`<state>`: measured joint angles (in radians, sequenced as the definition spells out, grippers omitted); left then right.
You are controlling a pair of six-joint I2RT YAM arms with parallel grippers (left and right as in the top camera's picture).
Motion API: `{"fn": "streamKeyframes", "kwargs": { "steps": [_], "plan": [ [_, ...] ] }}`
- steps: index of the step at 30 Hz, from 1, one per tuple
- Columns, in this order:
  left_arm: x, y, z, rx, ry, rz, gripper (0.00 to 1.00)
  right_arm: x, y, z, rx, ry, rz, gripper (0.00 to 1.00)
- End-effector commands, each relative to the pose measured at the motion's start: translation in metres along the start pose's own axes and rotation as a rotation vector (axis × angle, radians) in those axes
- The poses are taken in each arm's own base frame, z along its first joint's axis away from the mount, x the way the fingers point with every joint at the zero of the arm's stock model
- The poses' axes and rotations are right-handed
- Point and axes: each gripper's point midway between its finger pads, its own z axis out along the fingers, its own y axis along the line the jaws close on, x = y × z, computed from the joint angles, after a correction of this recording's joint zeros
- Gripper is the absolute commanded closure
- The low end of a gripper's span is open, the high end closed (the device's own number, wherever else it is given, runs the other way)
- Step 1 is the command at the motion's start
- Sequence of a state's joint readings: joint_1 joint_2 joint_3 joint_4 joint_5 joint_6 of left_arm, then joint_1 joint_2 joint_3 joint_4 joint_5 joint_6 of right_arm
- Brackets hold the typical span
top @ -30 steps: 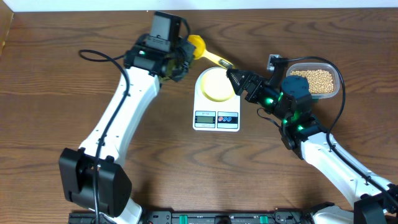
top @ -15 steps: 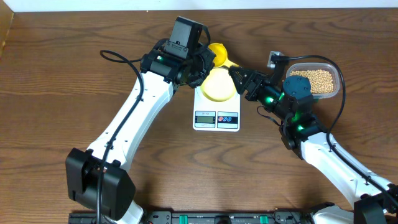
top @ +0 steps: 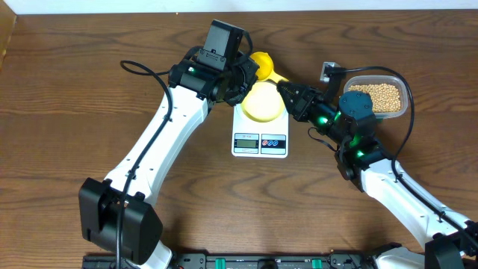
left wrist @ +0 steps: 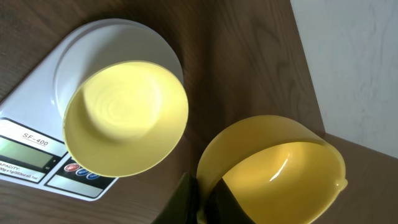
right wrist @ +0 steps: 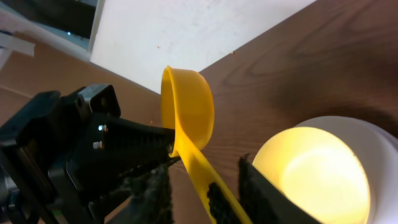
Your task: Scoop item into bowl and weigh 50g on scale
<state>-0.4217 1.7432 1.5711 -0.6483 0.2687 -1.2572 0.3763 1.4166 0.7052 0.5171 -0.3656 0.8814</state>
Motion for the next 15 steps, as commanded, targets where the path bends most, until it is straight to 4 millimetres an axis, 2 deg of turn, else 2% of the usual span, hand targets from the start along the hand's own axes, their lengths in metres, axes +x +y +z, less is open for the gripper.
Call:
{"fn": "streamKeyframes", "kwargs": {
  "steps": [1, 6, 15],
  "plan": [
    [0.003, -0.003, -0.006, 0.012, 0.010, 0.001, 0.92, -0.006, 0.007, 0.002, -0.012, -0.021, -0.017, 0.58],
    [0.004, 0.001, -0.006, -0.005, 0.014, -0.076, 0.92, -0.013, 0.013, 0.002, -0.036, -0.049, -0.038, 0.53],
    [0.017, -0.002, -0.006, 0.006, 0.091, -0.202, 0.92, -0.014, 0.015, 0.001, -0.042, -0.055, -0.052, 0.56]
  ]
}}
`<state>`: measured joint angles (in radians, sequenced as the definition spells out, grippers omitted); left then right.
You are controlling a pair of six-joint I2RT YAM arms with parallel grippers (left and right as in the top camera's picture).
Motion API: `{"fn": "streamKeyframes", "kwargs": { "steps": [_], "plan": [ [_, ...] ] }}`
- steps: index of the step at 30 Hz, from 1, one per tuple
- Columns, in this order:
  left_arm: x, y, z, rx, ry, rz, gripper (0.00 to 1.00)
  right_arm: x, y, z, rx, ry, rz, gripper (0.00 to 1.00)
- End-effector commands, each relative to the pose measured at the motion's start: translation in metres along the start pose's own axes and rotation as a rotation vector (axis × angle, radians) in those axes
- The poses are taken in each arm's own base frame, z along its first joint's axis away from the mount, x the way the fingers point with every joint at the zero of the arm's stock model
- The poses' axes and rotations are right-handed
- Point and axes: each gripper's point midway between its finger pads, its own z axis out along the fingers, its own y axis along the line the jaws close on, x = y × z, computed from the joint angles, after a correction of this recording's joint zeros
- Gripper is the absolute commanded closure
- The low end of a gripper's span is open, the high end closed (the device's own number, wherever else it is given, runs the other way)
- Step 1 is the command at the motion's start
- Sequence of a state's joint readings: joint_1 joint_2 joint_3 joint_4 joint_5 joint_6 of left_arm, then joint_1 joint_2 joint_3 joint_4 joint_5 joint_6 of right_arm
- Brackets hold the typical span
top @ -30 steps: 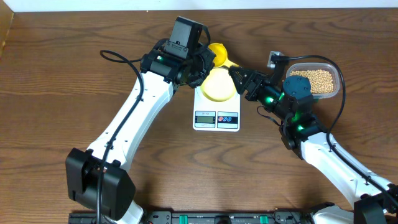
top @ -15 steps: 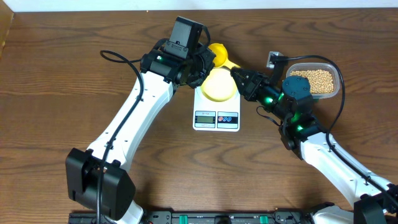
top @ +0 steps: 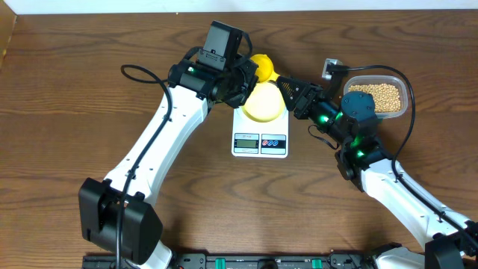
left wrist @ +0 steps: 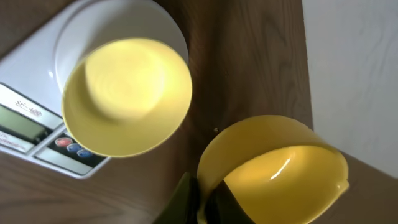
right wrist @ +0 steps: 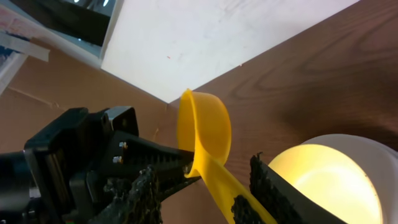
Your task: Scoop item into bowl and weigh 50g on scale
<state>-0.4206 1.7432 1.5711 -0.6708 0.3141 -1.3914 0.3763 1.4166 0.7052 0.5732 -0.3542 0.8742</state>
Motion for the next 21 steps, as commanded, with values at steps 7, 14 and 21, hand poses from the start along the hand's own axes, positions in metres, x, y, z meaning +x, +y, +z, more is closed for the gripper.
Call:
{"fn": "streamKeyframes", "kwargs": {
  "steps": [7, 14, 21],
  "plan": [
    [0.0098, -0.0041, -0.0056, 0.017, 0.046, -0.086, 0.92, -0.0068, 0.0072, 0.0022, -0.015, -0.023, -0.029, 0.64],
    [0.0104, -0.0042, -0.0057, 0.017, 0.049, -0.094, 0.92, -0.0071, 0.0075, 0.0021, -0.017, -0.024, -0.030, 0.75],
    [0.0146, -0.0046, -0.0058, 0.018, 0.072, -0.093, 0.92, -0.0073, 0.0076, 0.0021, -0.017, -0.025, -0.030, 0.81]
  ]
}}
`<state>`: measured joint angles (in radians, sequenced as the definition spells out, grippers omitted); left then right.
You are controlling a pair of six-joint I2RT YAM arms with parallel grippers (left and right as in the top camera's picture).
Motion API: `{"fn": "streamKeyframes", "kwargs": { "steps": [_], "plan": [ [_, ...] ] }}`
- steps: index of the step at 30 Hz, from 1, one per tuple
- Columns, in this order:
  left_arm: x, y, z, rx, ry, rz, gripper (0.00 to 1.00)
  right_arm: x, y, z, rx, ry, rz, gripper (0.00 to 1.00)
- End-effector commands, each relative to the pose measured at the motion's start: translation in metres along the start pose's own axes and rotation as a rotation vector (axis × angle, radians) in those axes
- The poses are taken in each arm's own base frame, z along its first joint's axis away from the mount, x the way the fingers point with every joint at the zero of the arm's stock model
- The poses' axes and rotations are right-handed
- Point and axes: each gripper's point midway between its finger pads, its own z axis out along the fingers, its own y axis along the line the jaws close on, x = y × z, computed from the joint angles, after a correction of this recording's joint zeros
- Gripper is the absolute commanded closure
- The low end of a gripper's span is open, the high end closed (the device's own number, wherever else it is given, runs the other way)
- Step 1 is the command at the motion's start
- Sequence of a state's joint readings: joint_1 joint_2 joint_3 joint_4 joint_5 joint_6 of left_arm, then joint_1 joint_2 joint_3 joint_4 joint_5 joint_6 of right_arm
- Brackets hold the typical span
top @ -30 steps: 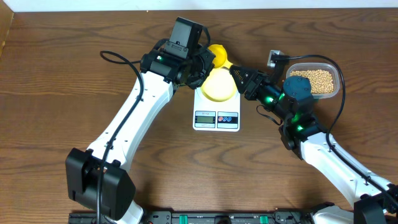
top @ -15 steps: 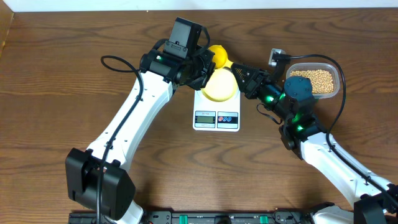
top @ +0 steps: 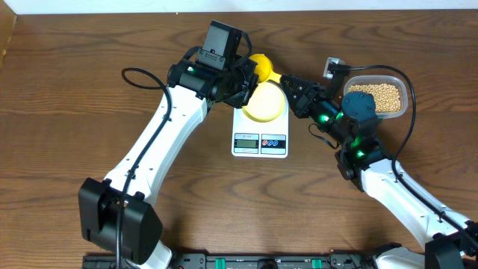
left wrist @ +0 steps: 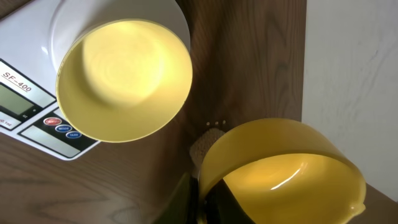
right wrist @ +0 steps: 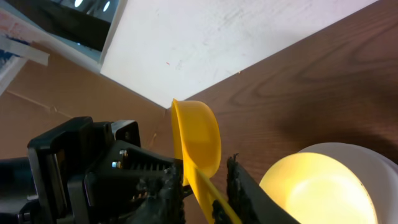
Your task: Scoop item into bowl and weigh 50g on scale
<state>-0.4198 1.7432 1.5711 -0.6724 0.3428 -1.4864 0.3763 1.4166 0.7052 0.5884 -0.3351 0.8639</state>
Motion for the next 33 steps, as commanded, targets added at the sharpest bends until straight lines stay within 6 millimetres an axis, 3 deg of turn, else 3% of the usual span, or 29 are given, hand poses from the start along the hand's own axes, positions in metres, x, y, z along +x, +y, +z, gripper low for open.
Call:
{"fn": "streamKeyframes", "kwargs": {
  "steps": [1, 3, 5, 17, 18, 21, 24, 29, 33],
  "plan": [
    [0.011, -0.003, -0.005, 0.015, 0.045, 0.004, 0.92, -0.002, 0.007, 0.002, -0.018, -0.001, -0.014, 0.84],
    [0.010, -0.002, -0.005, 0.011, 0.045, 0.003, 0.92, -0.002, 0.007, 0.002, -0.019, -0.001, -0.014, 0.88],
    [0.010, -0.002, -0.005, 0.011, 0.045, 0.014, 0.92, -0.003, 0.007, 0.002, -0.019, -0.002, -0.014, 0.99],
    [0.010, -0.002, -0.005, 0.011, 0.044, 0.014, 0.92, -0.003, 0.006, 0.002, -0.016, -0.005, -0.014, 0.99],
    [0.010, -0.002, -0.005, 0.011, 0.044, 0.014, 0.85, -0.004, 0.006, 0.002, -0.011, -0.010, -0.014, 0.99],
    [0.009, -0.003, -0.006, 0.013, 0.042, 0.036, 0.40, -0.007, 0.004, 0.002, -0.002, -0.021, -0.024, 0.99],
    [0.004, -0.003, -0.007, 0.017, 0.035, 0.086, 0.14, -0.009, 0.001, 0.001, 0.004, -0.027, -0.074, 0.99],
    [-0.011, -0.005, -0.013, 0.029, 0.011, 0.205, 0.13, -0.022, -0.009, -0.003, 0.030, -0.055, -0.122, 0.99],
    [-0.021, -0.012, -0.033, 0.069, -0.021, 0.312, 0.13, -0.040, -0.024, -0.010, 0.061, -0.091, -0.136, 0.99]
  ]
}}
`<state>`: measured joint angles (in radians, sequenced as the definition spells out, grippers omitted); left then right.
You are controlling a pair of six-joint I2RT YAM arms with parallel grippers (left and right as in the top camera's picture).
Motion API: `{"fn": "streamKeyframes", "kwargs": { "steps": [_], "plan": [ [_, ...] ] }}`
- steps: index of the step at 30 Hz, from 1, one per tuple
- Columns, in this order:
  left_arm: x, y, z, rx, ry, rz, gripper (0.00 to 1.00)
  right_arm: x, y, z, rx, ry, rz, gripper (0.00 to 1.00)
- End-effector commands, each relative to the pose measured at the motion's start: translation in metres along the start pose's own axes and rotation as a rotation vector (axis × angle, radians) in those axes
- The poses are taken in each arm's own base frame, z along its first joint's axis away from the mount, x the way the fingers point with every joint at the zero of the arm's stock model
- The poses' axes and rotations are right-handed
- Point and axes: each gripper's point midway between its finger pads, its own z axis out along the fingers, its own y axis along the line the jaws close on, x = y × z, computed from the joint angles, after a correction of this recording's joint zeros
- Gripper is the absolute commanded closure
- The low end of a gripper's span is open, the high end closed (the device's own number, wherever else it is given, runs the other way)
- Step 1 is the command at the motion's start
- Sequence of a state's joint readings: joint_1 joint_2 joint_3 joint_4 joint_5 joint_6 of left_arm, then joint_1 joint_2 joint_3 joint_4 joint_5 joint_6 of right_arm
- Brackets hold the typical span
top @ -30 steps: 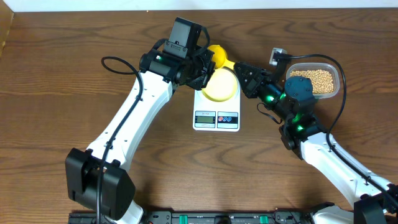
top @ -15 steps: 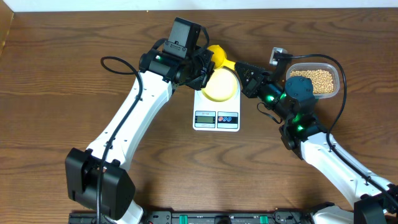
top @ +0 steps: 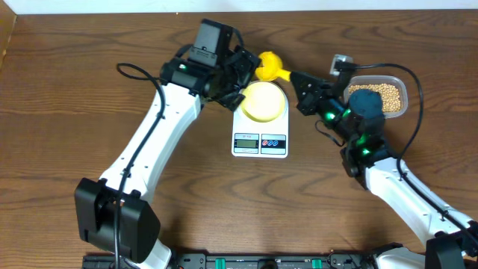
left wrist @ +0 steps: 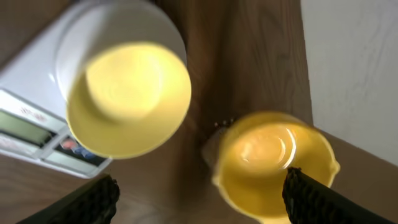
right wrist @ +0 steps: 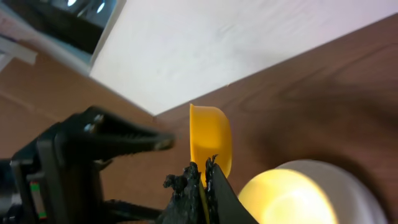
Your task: Scoop item into bowl and weigh 50g on scale
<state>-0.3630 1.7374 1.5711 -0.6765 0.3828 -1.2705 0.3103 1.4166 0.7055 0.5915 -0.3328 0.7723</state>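
A yellow scoop [top: 269,66] hangs just behind the scale, empty, its handle pointing right. My right gripper [right wrist: 204,171] is shut on that handle, and the scoop's cup [right wrist: 210,140] stands on edge beyond its fingertips. My left gripper [left wrist: 200,182] is open, fingers spread wide on either side of the scoop [left wrist: 273,155], not touching it. The yellow bowl [top: 261,101] sits empty on the white scale [top: 260,142]. In the left wrist view the bowl [left wrist: 127,99] lies to the left of the scoop.
A clear tub of soybeans [top: 381,93] stands at the back right, behind my right arm. The table's back edge and a white wall [left wrist: 354,68] lie just beyond the scoop. My left gripper [top: 237,71] hovers at the scale's back left corner.
My left gripper, which was shut on the scoop's cup rim, now stands wide open. My right fingers have shut on the handle. The scoop sits slightly further right and back.
At first my left gripper held the scoop by its cup rim behind the bowl, with my right fingers open on both sides of the handle. The right fingers then stood closer together around it. Now the right gripper holds the scoop and the left has let go.
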Motion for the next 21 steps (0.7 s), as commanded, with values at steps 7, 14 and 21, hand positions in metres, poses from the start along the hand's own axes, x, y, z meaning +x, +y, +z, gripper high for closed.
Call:
{"fn": "streamKeyframes", "kwargs": {
  "steps": [7, 14, 21],
  "plan": [
    [-0.020, -0.024, -0.075, 0.128, -0.135, 0.512, 0.13, -0.055, -0.025, -0.022, 0.051, -0.118, -0.092, 0.99],
    [-0.014, 0.004, -0.082, 0.017, -0.099, 0.904, 0.13, -0.092, -0.029, -0.052, 0.097, -0.208, -0.164, 0.99],
    [0.000, 0.047, -0.080, -0.117, 0.058, 1.240, 0.13, -0.119, -0.046, -0.083, 0.175, -0.268, -0.176, 0.99]
  ]
}}
